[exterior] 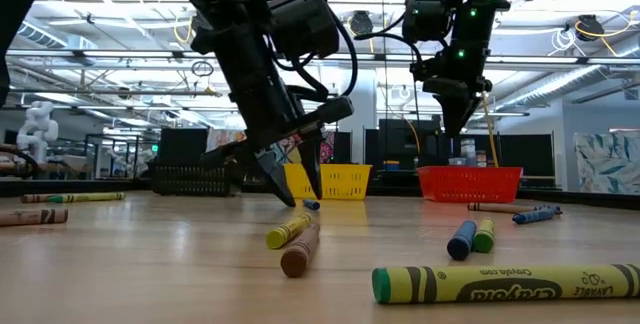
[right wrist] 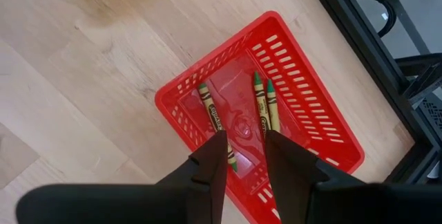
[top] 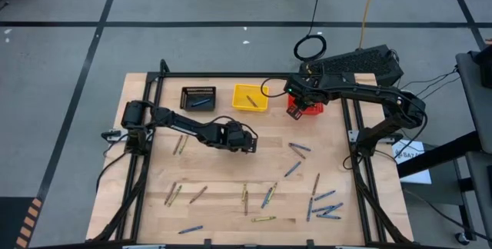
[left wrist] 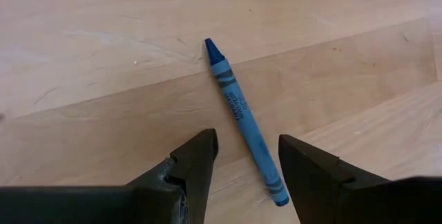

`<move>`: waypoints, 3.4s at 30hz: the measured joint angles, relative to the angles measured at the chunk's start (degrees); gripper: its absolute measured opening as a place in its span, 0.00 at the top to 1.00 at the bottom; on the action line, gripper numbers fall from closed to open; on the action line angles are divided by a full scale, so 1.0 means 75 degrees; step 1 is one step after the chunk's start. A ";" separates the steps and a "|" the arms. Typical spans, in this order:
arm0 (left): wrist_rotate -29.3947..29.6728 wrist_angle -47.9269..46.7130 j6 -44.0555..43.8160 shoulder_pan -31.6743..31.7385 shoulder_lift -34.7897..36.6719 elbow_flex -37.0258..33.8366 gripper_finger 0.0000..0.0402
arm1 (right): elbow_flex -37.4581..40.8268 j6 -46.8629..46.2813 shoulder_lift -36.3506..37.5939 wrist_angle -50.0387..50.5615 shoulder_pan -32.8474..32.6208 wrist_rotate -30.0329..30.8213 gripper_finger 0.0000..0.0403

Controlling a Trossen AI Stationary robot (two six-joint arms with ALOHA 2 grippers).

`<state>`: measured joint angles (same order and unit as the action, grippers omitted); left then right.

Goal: Sort crayons
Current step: Put the blue crayon into the black bin

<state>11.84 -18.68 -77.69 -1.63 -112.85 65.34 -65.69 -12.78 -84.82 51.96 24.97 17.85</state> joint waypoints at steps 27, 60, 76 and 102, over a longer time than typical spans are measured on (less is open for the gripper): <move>-0.0099 -0.0480 0.0635 0.0070 -0.0012 -0.0029 0.79 | 0.0000 -0.0003 0.0000 -0.0090 0.0000 0.0000 0.79; 0.0244 -0.0359 0.3263 -0.0085 0.0386 -0.0078 1.00 | 0.0000 0.0057 0.0000 -0.0093 0.0000 0.0003 0.79; 0.0308 -0.0989 0.3478 -0.0074 0.0768 -0.0052 0.99 | 0.0000 0.0055 -0.0003 -0.0148 0.0000 0.0003 0.79; -0.0181 -0.1692 0.4024 0.0306 0.1186 -0.0037 0.91 | 0.0000 0.0057 -0.0003 -0.0291 0.0000 0.0003 0.79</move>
<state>10.48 -31.38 -47.51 0.67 -103.96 65.06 -65.69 -12.35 -84.84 49.78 24.97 17.87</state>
